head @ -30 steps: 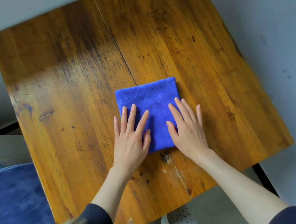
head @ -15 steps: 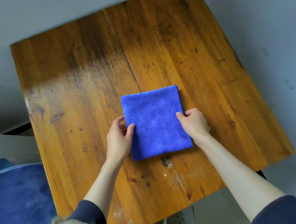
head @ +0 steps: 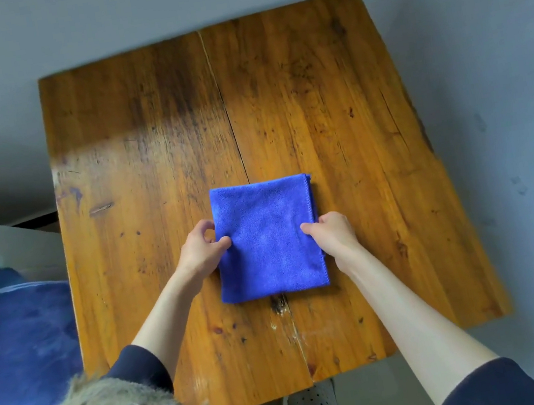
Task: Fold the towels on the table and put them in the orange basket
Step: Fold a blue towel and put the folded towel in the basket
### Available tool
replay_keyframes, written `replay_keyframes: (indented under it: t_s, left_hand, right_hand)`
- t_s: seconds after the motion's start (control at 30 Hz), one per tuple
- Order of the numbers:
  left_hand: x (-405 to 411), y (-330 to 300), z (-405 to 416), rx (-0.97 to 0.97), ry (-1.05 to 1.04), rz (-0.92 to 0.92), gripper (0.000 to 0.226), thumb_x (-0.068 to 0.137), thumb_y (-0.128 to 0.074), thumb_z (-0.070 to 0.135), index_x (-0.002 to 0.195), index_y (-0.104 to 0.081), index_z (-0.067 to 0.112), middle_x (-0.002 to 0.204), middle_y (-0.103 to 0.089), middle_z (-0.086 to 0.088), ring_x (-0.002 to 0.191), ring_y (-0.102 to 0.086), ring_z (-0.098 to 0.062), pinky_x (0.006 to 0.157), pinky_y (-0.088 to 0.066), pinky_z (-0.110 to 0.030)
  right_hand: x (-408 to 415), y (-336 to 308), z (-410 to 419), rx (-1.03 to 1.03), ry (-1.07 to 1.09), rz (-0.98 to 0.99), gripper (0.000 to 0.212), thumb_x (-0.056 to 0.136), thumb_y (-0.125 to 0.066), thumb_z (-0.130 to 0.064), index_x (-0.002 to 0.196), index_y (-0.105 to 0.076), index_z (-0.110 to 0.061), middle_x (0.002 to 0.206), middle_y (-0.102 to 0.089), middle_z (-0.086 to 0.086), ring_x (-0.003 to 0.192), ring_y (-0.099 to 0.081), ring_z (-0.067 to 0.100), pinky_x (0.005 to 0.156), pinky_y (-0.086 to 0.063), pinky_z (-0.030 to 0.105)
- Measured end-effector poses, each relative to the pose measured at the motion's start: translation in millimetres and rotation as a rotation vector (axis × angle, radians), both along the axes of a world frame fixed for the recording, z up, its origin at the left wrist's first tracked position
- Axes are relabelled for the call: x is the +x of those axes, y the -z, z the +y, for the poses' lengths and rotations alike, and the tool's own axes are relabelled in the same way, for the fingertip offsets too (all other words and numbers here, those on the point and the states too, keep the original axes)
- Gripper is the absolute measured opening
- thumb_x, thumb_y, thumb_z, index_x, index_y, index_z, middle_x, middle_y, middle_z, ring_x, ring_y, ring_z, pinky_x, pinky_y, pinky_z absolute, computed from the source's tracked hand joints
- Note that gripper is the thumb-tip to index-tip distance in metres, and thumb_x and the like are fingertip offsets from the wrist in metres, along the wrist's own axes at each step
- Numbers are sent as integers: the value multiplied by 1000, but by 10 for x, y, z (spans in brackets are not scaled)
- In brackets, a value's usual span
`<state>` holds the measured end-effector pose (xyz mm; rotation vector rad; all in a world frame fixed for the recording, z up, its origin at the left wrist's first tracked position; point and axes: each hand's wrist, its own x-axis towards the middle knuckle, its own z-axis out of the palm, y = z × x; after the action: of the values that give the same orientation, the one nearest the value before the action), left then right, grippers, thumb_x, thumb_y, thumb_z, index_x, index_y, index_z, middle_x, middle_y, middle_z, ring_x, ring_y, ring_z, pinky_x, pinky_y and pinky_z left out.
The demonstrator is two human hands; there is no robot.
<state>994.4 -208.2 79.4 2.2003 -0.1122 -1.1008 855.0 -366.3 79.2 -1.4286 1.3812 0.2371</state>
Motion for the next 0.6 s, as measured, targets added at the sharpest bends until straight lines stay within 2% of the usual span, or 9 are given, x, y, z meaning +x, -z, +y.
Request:
replay_keyframes:
  t_s: [0.07, 0.13, 0.27, 0.37, 0.47, 0.53, 0.6]
  left_hand:
    - [-72, -49, 30, -29, -47, 45, 21, 88, -55, 12, 107, -52, 18, 75, -55, -6, 73, -57, -20, 66, -51, -34]
    - [-137, -108, 64, -46, -75, 100, 18, 91, -53, 11, 107, -50, 17, 76, -55, -6, 70, -57, -16, 59, -52, -29]
    - [-227, -206, 191, -66, -119, 182, 14, 92, -53, 13, 105, -51, 18, 89, -59, -11, 73, -59, -18, 64, -54, -35]
    - [-297, -345, 291, -131, -178, 236, 11, 92, -52, 12, 101, -52, 19, 85, -58, -6, 65, -54, -15, 60, -49, -32]
    - [-373, -530, 434, -225, -254, 262, 11, 92, -53, 11, 100, -52, 19, 80, -59, 0, 61, -56, -9, 62, -50, -31]
    - [-397, -687, 592, -287, -306, 275, 11, 92, -53, 12, 101, -52, 18, 84, -61, -1, 67, -59, -9, 64, -52, -33]
    - [-411, -745, 689, -332, -343, 276, 12, 93, -54, 12, 103, -52, 19, 94, -61, -5, 80, -60, -15, 69, -54, -37]
  right_hand:
    - [-30, -44, -17, 90, 28, -52, 10, 87, -58, -16, 85, -60, -7, 84, -62, 8, 71, -56, 20, 62, -41, 28]
    - [-69, -110, -46, 184, 32, -104, 7, 88, -55, -11, 92, -60, -8, 87, -63, 6, 71, -57, 17, 61, -42, 27]
    - [-129, -275, -109, 278, -51, -163, 21, 89, -58, -12, 110, -59, -11, 103, -65, 3, 85, -62, 14, 66, -49, 25]
    - [-127, -415, -128, 274, -105, -188, 34, 87, -62, -14, 120, -55, -12, 107, -66, 3, 88, -64, 15, 67, -51, 27]
    - [-114, -618, -96, 274, -171, -233, 36, 88, -62, -16, 122, -53, -13, 108, -66, 3, 91, -65, 17, 69, -52, 28]
    - [-55, -751, -35, 275, -205, -260, 36, 88, -63, -16, 122, -53, -13, 111, -66, 4, 92, -65, 16, 66, -49, 26]
    - [-23, -860, -11, 294, -231, -287, 36, 87, -63, -15, 122, -54, -12, 112, -65, 4, 93, -63, 14, 68, -49, 26]
